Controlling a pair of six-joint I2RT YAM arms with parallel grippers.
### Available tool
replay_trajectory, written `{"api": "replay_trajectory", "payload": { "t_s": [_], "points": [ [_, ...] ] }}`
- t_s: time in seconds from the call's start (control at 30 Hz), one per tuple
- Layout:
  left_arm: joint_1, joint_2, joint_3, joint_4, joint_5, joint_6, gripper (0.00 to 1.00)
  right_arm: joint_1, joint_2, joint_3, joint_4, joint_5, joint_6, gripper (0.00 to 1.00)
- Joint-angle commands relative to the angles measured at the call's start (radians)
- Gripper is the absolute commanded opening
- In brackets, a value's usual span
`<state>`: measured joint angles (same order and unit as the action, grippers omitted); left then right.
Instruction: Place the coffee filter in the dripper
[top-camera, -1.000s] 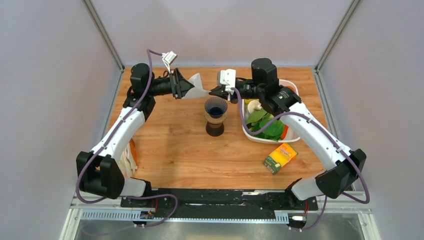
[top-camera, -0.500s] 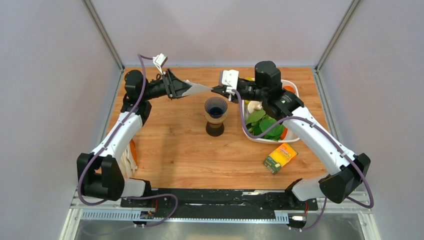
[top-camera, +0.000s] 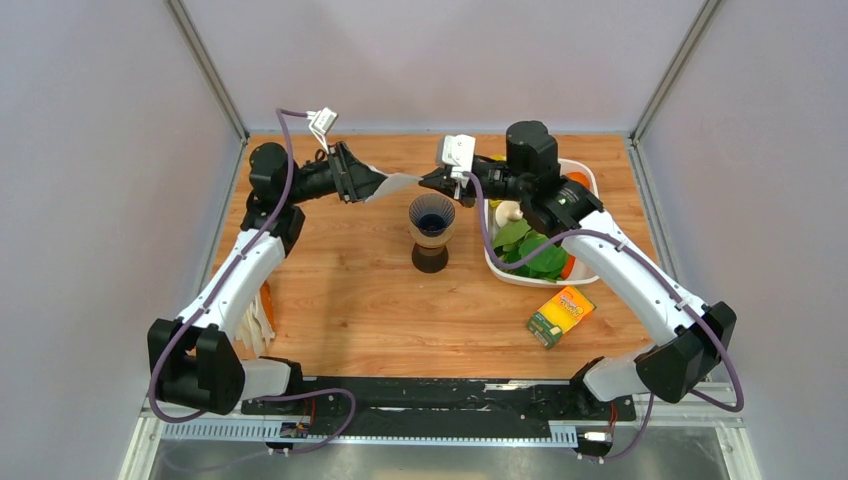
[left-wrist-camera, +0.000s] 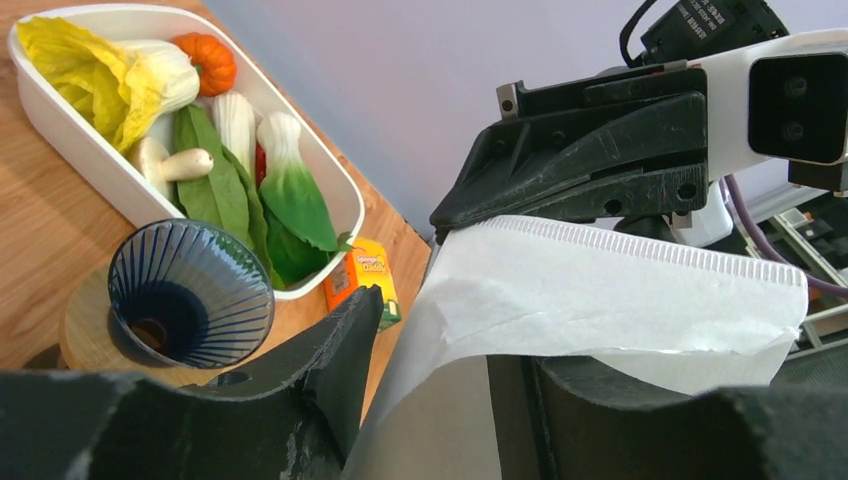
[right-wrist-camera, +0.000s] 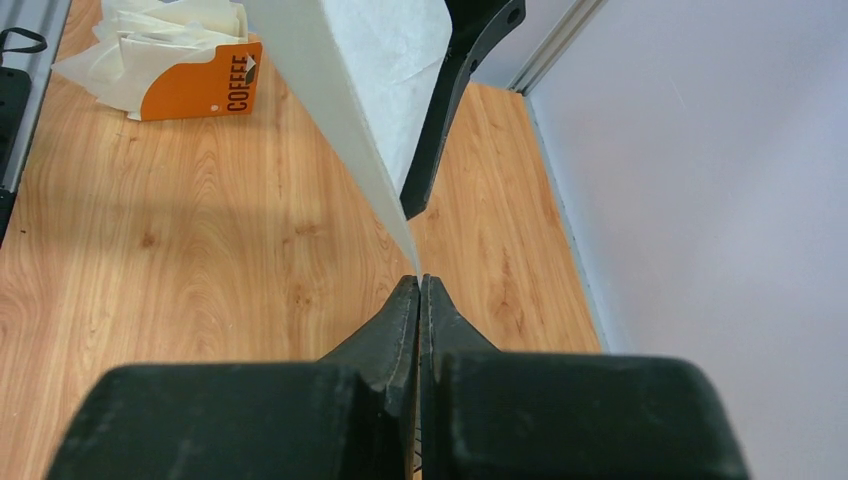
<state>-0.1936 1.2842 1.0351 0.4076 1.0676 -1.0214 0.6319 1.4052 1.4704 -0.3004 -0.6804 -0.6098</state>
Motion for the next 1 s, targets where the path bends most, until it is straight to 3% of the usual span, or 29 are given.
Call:
{"api": "replay_trajectory", "payload": {
  "t_s": [0.0,0.17,0.23,0.57,0.73,0.97],
  "points": [
    [-0.006,-0.013,0.034,0.019,-0.021,0.035,0.48,0.004,0.000,0.042,0.039,-0.024,0.039,0.00],
    [-0.006,-0.015,0.003,0.094,-0.060,-0.050,0.11,0.005,-0.006,0.026,0.040,0.009,0.037,0.00],
    [-0.005,-0.019,-0.007,0.122,-0.074,-0.076,0.02,0.005,-0.009,0.016,0.042,0.014,0.033,0.00],
    [0.012,-0.019,-0.004,0.140,-0.067,-0.085,0.00,0.004,-0.004,0.002,0.041,-0.001,0.021,0.00],
    [0.012,-0.048,0.034,-0.035,0.010,0.069,0.00,-0.019,-0.006,0.004,0.036,-0.010,0.005,0.00],
    [0.012,-0.045,0.087,-0.217,0.043,0.171,0.00,-0.050,-0.005,0.012,0.007,-0.052,-0.049,0.00]
  ]
}}
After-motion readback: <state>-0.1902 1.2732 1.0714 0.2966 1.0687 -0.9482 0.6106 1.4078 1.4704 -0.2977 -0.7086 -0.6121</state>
